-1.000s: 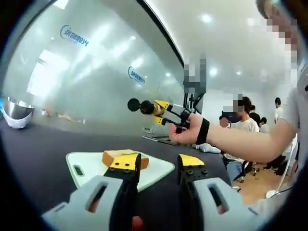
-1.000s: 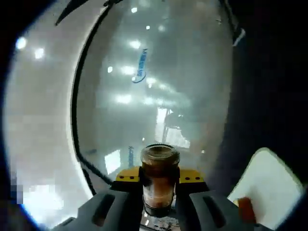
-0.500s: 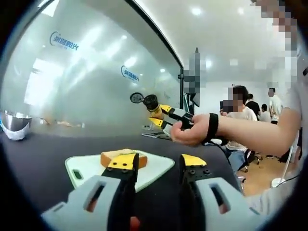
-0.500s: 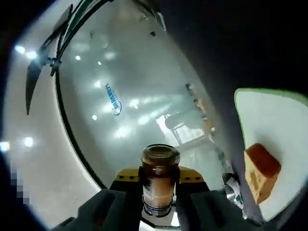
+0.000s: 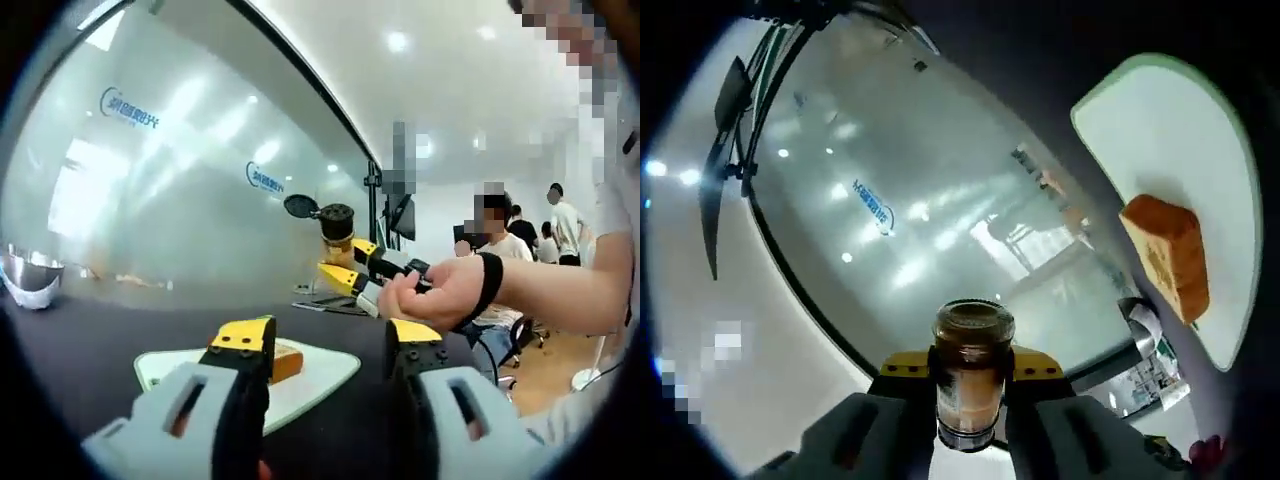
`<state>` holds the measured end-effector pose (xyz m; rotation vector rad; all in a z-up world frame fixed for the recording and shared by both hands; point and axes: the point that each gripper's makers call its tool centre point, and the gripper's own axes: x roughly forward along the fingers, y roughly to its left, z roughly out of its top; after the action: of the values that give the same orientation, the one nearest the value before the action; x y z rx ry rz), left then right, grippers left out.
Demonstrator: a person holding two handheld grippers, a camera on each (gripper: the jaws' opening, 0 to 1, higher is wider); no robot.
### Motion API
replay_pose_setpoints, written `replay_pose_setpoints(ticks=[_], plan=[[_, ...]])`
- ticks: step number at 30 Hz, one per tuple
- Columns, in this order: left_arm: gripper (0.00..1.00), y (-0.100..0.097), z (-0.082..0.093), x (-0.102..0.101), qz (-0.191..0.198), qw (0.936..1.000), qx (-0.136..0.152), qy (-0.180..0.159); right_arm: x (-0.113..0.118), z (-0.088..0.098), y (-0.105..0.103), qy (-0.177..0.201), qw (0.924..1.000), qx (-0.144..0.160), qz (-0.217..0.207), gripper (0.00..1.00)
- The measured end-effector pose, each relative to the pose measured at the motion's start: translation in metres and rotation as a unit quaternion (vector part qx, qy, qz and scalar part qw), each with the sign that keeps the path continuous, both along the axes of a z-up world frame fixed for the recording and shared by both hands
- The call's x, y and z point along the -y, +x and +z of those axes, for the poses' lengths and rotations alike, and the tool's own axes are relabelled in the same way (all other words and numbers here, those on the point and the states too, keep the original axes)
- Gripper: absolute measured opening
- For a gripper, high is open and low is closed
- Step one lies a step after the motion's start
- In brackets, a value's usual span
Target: Sprinkle pepper
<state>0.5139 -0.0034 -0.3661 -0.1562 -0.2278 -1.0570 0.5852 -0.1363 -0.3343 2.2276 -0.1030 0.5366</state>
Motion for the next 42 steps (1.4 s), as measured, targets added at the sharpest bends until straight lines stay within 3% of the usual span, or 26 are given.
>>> replay_pose_setpoints(ticks=[4, 6, 15, 19, 26, 32, 36, 42], plan=[[0.38, -0.002, 0.013, 0.003, -0.006, 0.9999, 0.009, -0.009, -0.016, 0.003, -0.019, 0.021, 0.9997, 0.005, 0.013, 0.2], [0.38, -0.002, 0.02, 0.004, -0.01, 0.9998, 0.011, -0.013, -0.024, 0.002, -0.026, 0.054, 0.9981, 0.001, 0.029, 0.2], [0.41, -0.007, 0.04, 0.014, -0.023, 0.9992, 0.031, -0.014, -0.051, 0.009, -0.049, 0.084, 0.9953, 0.013, 0.048, 0.2], [0.41, -0.015, 0.053, 0.019, -0.026, 0.9983, 0.04, -0.034, -0.063, 0.009, -0.056, 0.069, 0.9961, 0.015, 0.052, 0.2], [0.44, -0.023, 0.07, 0.021, -0.043, 0.9959, 0.045, -0.065, -0.079, -0.001, -0.063, 0.08, 0.9937, 0.008, 0.078, 0.2], [0.45, -0.032, 0.07, 0.035, -0.044, 0.9956, 0.069, -0.046, -0.082, 0.003, -0.065, 0.086, 0.9931, 0.01, 0.08, 0.2], [0.4, -0.036, 0.082, 0.036, -0.036, 0.993, 0.093, -0.063, -0.091, 0.003, -0.064, 0.089, 0.9919, 0.011, 0.09, 0.2], [0.37, -0.035, 0.087, 0.034, -0.026, 0.9923, 0.104, -0.062, -0.092, 0.0, -0.062, 0.085, 0.9919, 0.008, 0.094, 0.2]])
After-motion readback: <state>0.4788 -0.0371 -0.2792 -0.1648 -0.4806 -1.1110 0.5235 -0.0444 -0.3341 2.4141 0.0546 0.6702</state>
